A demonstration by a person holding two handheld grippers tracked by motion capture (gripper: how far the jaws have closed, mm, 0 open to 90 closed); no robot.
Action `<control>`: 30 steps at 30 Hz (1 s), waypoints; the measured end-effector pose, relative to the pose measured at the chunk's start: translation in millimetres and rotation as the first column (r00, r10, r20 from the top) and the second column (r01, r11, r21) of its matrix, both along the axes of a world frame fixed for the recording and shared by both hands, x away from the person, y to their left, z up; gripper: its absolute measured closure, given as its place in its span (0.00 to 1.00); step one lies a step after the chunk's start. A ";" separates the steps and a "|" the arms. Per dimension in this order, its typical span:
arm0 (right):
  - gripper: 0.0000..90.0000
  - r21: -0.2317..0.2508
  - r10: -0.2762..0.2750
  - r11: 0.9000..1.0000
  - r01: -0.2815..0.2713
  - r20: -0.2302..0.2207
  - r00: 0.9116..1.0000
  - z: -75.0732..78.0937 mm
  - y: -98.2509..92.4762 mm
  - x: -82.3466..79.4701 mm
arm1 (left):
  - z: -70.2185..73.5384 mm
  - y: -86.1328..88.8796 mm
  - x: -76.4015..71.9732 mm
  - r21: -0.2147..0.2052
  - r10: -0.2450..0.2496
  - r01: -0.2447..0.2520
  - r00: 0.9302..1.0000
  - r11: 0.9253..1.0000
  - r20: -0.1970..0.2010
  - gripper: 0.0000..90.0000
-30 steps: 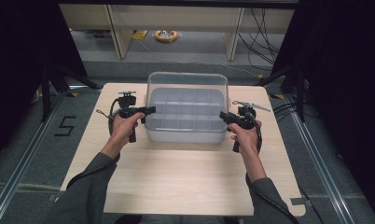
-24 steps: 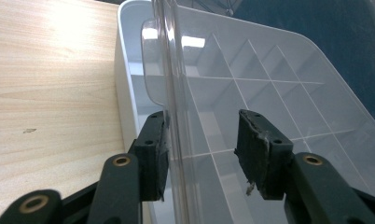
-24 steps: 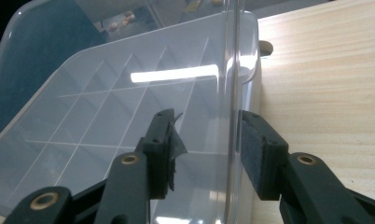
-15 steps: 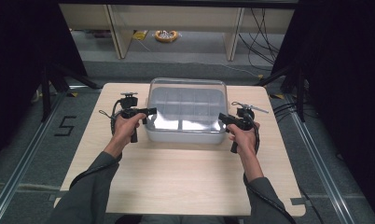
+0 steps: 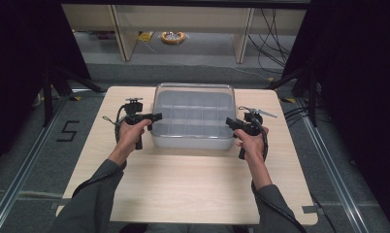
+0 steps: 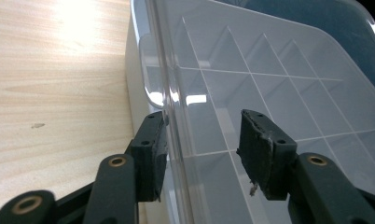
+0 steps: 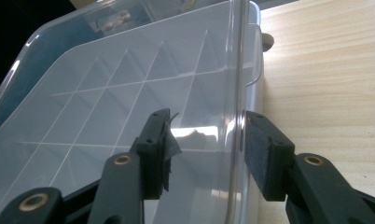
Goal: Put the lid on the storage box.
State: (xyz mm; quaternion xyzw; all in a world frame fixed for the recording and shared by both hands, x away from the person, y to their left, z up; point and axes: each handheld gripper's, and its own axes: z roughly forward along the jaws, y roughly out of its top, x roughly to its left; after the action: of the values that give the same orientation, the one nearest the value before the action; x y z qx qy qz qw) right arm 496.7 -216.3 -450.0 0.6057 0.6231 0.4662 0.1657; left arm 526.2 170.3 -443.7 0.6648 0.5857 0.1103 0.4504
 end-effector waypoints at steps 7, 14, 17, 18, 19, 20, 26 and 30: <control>0.60 0.009 0.001 1.000 -0.001 0.003 1.000 -0.7 0.3 -0.2 | -0.9 -1.7 -2.3 0.009 0.012 -0.013 1.000 1.000 0.016 0.56; 0.59 0.013 -0.004 1.000 0.004 0.004 1.000 -0.5 1.7 1.6 | -4.1 -7.3 -2.1 0.105 0.009 -0.010 1.000 0.994 0.015 0.56; 0.59 0.043 -0.020 0.999 0.020 -0.010 1.000 -0.2 3.6 1.7 | -4.1 -5.1 -1.3 0.099 0.003 -0.003 1.000 0.995 0.005 0.58; 0.59 0.050 -0.026 0.998 0.027 -0.023 0.999 1.1 4.7 0.8 | -4.4 -4.6 -1.2 0.088 0.005 -0.005 1.000 0.996 0.003 0.58; 0.59 0.049 -0.028 0.998 0.029 -0.025 0.999 1.1 4.6 0.9 | -4.9 -3.4 -1.0 0.080 0.002 -0.002 1.000 0.997 -0.001 0.58; 0.59 0.048 -0.027 0.998 0.028 -0.024 0.999 1.0 4.5 0.9 | -5.3 -3.4 -1.1 0.069 0.010 -0.010 1.000 0.998 -0.003 0.58; 0.61 0.045 -0.033 0.998 0.035 -0.033 0.999 3.6 4.7 -0.8 | -5.5 -3.0 -1.2 0.072 0.011 -0.011 1.000 0.997 -0.001 0.59; 0.61 -0.001 -0.033 0.999 0.033 -0.012 0.999 6.4 1.5 -1.1 | -7.1 -2.3 -0.7 0.068 0.014 -0.014 1.000 0.998 -0.005 0.59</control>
State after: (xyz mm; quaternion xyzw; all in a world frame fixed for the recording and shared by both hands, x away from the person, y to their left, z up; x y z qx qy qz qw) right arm 495.5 -214.8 -443.6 0.6185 0.6145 0.4594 0.1699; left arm 525.5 168.0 -450.8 0.6759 0.5874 0.1313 0.4253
